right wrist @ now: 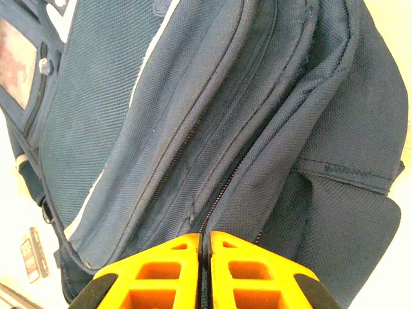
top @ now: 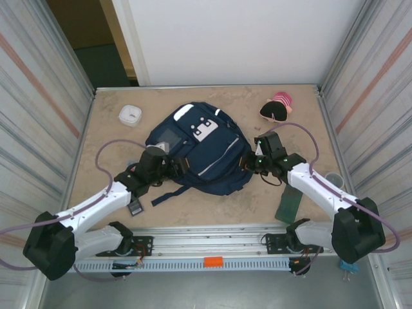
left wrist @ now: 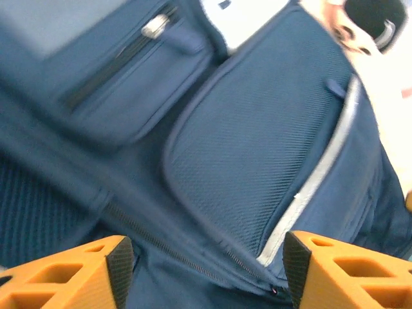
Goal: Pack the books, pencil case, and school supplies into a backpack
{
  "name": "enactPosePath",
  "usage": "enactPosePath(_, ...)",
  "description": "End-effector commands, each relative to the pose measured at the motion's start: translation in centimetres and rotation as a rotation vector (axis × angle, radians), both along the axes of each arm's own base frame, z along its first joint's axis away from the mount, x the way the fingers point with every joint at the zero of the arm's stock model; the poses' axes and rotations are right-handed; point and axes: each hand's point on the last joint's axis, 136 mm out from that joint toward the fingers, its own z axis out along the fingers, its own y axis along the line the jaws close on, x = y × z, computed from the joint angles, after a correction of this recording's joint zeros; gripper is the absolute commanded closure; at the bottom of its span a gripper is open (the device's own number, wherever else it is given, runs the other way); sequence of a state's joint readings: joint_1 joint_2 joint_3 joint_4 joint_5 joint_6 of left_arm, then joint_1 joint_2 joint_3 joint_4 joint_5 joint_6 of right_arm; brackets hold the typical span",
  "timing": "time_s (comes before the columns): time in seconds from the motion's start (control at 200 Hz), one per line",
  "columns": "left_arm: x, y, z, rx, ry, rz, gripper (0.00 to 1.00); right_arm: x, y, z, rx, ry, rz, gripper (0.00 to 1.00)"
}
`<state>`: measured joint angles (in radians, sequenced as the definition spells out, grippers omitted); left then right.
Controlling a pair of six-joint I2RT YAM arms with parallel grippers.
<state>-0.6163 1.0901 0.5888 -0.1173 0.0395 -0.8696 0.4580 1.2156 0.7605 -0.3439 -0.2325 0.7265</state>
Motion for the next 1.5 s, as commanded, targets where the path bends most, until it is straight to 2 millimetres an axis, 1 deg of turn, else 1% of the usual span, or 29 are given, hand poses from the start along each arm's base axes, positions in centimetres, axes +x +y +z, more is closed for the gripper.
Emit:
enactPosePath(0.0, -2.1, 1.6, -3.9, -0.16, 0.3, 0.299, 0.36, -0.2, 0.8, 0.5, 0.006, -0.004, 0.02, 1.0)
enactPosePath(0.125, -3.0, 1.8, -5.1, -0.204, 0.356, 0.386, 0.35, -0.5, 1.3, 0.2, -0.005, 0.001, 0.032, 1.0)
enactPosePath(0.2, -2.5, 1.7, -5.3, -0.252, 0.33, 0.406, 0.36, -0.6, 1.8, 0.1, 0.0, 0.003, 0.039, 1.0)
enactPosePath(0.326, -2.3, 1.4, -6.4, -0.298, 0.349, 0.427, 0.39, -0.7, 2.5, -0.1, 0.001, 0.006, 0.052, 1.0)
enactPosePath(0.361, -2.2, 1.3, -6.7, -0.294, 0.358, 0.428, 0.44, -0.8, 2.8, -0.1, 0.005, 0.005, 0.054, 1.0)
enactPosePath(0.416, -2.0, 1.2, -7.0, -0.284, 0.366, 0.433, 0.57, -1.0, 3.3, 0.0, 0.019, 0.007, 0.063, 1.0)
enactPosePath(0.446, -1.9, 1.3, -7.1, -0.277, 0.365, 0.438, 0.63, -1.1, 3.6, 0.0, 0.026, 0.009, 0.068, 1.0)
enactPosePath(0.541, -0.9, 2.1, -7.6, -0.263, 0.356, 0.474, 0.79, -1.9, 4.6, 0.5, 0.037, 0.006, 0.096, 1.0)
enactPosePath(0.631, 0.8, 3.3, -7.3, -0.272, 0.326, 0.505, 0.9, -2.7, 5.4, 0.7, 0.035, -0.001, 0.112, 1.0)
enactPosePath(0.702, 2.4, 4.3, -6.6, -0.266, 0.296, 0.517, 0.94, -3.2, 6.5, 1.0, 0.062, -0.013, 0.133, 1.0)
enactPosePath(0.812, 5.4, 6.0, -5.2, -0.264, 0.251, 0.52, 0.96, -3.1, 9.0, 1.2, 0.117, -0.019, 0.16, 1.0)
enactPosePath(0.907, 7.5, 7.1, -4.3, -0.265, 0.231, 0.521, 0.95, -2.8, 12.0, 1.8, 0.147, -0.044, 0.194, 1.0)
enactPosePath(0.967, 8.5, 7.7, -3.8, -0.281, 0.23, 0.527, 0.92, -2.6, 13.6, 2.0, 0.144, -0.058, 0.204, 1.0)
enactPosePath(1.042, 8.9, 8.1, -2.8, -0.305, 0.209, 0.53, 0.79, -1.9, 15.0, 1.6, 0.136, -0.063, 0.178, 1.0)
enactPosePath(1.077, 8.7, 8.1, -2.1, -0.307, 0.198, 0.524, 0.71, -1.5, 15.7, 1.4, 0.146, -0.061, 0.179, 1.0)
enactPosePath(1.112, 8.2, 8.0, -1.4, -0.305, 0.203, 0.516, 0.65, -1.3, 16.2, 1.3, 0.152, -0.061, 0.18, 1.0)
enactPosePath(1.203, 5.7, 7.4, -0.4, -0.316, 0.237, 0.497, 0.56, -0.9, 17.0, 1.2, 0.15, -0.075, 0.183, 1.0)
enactPosePath(1.258, 3.9, 7.0, 0.0, -0.331, 0.255, 0.497, 0.52, -0.9, 17.5, 1.3, 0.144, -0.09, 0.19, 1.0)
enactPosePath(1.338, 1.2, 6.6, -0.3, -0.36, 0.301, 0.518, 0.5, -0.9, 18.0, 1.7, 0.136, -0.122, 0.212, 1.0)
enactPosePath(1.413, -0.7, 5.9, -0.9, -0.407, 0.34, 0.534, 0.48, -1.1, 18.5, 2.1, 0.128, -0.146, 0.237, 1.0)
enactPosePath(1.493, -2.2, 4.8, -1.5, -0.444, 0.378, 0.543, 0.46, -1.3, 19.0, 2.3, 0.125, -0.156, 0.262, 1.0)
